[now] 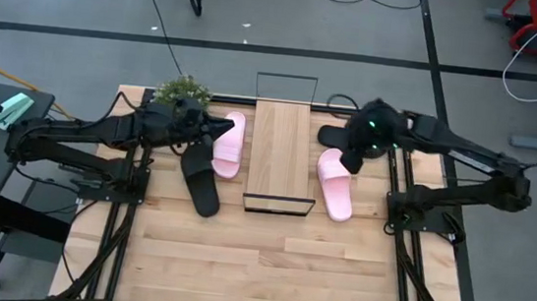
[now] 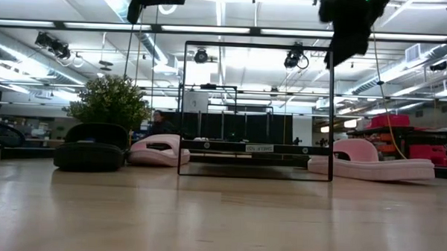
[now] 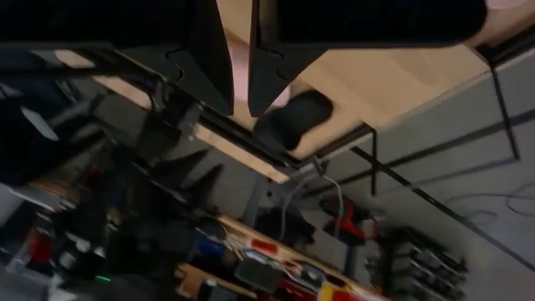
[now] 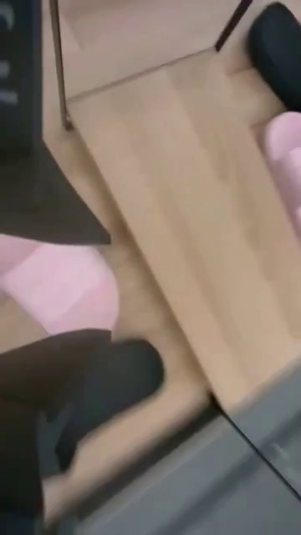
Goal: Pick and place slides into the shelf
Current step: Put the left pink slides on the shelf
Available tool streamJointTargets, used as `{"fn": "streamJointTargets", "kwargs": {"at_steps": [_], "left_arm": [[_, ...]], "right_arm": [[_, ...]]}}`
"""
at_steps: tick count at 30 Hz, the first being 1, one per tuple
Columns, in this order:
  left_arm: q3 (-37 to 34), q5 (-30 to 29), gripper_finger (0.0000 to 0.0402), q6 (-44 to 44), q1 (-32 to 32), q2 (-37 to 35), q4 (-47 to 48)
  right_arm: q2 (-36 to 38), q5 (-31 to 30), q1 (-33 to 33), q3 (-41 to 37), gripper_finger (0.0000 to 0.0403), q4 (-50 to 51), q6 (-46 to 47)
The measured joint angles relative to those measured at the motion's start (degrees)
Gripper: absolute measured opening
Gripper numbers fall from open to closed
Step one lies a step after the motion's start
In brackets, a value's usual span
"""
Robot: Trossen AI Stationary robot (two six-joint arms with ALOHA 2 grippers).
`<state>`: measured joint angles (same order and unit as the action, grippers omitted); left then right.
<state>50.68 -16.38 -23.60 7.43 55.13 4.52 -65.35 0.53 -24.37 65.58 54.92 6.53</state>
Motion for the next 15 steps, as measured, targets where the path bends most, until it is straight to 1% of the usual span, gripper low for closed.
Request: {"fn": "streamJointTargets", "kwargs": {"at_steps": [3, 5, 7, 9, 11, 15], "left_arm": [[0.0, 1.8, 0.0053, 0.2, 1.7, 0.1, 0.6], [0.0, 2.1, 0.0057, 0.2, 2.8, 0.0, 0.4], [0.0, 2.9, 0.0061, 0.2, 3.8, 0.0, 0.5], [0.0, 3.9, 0.0063, 0.2, 4.9, 0.0, 0.5], [0.0, 5.7, 0.0063, 0.2, 6.0, 0.0, 0.5], [0.0, 10.1, 0.0057, 0.7, 8.4, 0.0, 0.5]], "right_arm": [[-4.6, 8.3, -4.3, 0.0, 0.0213, 0.9, 0.0], [-7.7, 12.3, -6.8, 0.0, 0.0224, 2.5, -0.5], [-10.5, 13.6, -8.7, 0.0, 0.0234, 4.1, -1.9], [-12.8, 13.6, -10.2, 0.0, 0.0241, 4.6, -3.7], [-14.5, 14.1, -11.5, 0.0, 0.0246, 4.6, -5.4], [-17.7, 16.7, -13.7, 0.0, 0.0252, 4.6, -8.7]]}}
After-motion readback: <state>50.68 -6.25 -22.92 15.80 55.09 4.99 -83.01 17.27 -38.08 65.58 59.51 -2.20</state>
